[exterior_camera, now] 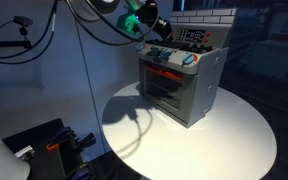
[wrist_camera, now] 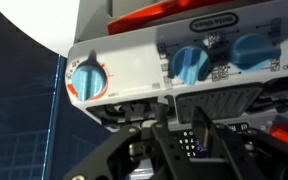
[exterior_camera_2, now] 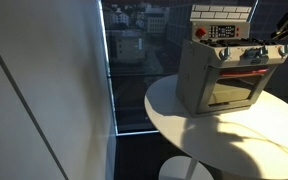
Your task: Turn the knob on the stove
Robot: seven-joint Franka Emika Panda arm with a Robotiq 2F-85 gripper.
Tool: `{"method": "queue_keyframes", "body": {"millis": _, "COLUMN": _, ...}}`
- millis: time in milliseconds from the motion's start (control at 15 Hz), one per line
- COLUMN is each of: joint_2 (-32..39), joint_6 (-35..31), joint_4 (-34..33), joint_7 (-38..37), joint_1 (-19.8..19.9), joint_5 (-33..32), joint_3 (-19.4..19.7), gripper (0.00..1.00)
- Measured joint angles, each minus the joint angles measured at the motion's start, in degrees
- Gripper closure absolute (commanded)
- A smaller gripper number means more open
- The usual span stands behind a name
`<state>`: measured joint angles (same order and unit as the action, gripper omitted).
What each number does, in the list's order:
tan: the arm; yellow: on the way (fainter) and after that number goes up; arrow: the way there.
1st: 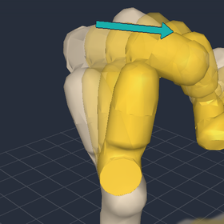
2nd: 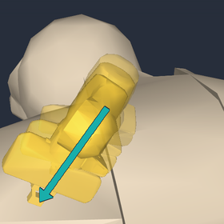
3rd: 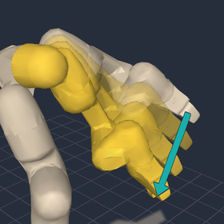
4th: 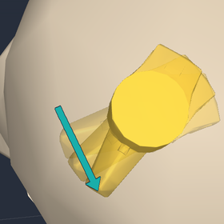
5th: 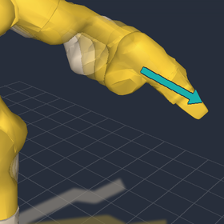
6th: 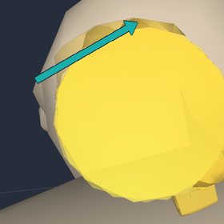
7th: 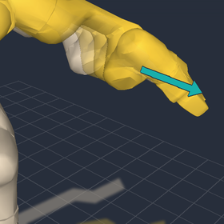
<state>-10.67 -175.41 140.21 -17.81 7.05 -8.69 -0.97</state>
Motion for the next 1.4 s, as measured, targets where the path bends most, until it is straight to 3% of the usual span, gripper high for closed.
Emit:
{"method": "queue_keyframes", "body": {"millis": 267, "joint_2": -3.53, "joint_6": 3.98, "joint_4": 0.01, "joint_7": 6.50, "joint_1": -2.47, "joint_5": 5.46, "joint_3": 2.39, "gripper": 0.04}}
{"method": "queue_keyframes", "body": {"millis": 333, "joint_2": -4.37, "joint_6": 5.51, "joint_4": 0.01, "joint_7": 7.86, "joint_1": -3.73, "joint_5": 6.74, "joint_3": 3.45, "gripper": 0.00}}
{"method": "queue_keyframes", "body": {"millis": 533, "joint_2": -6.85, "joint_6": 11.08, "joint_4": -0.04, "joint_7": 11.49, "joint_1": -6.30, "joint_5": 10.17, "joint_3": 5.80, "gripper": 0.00}}
{"method": "queue_keyframes", "body": {"millis": 1400, "joint_2": -14.49, "joint_6": 42.93, "joint_4": -4.00, "joint_7": 13.55, "joint_1": -5.30, "joint_5": 11.81, "joint_3": 6.54, "gripper": 0.00}}
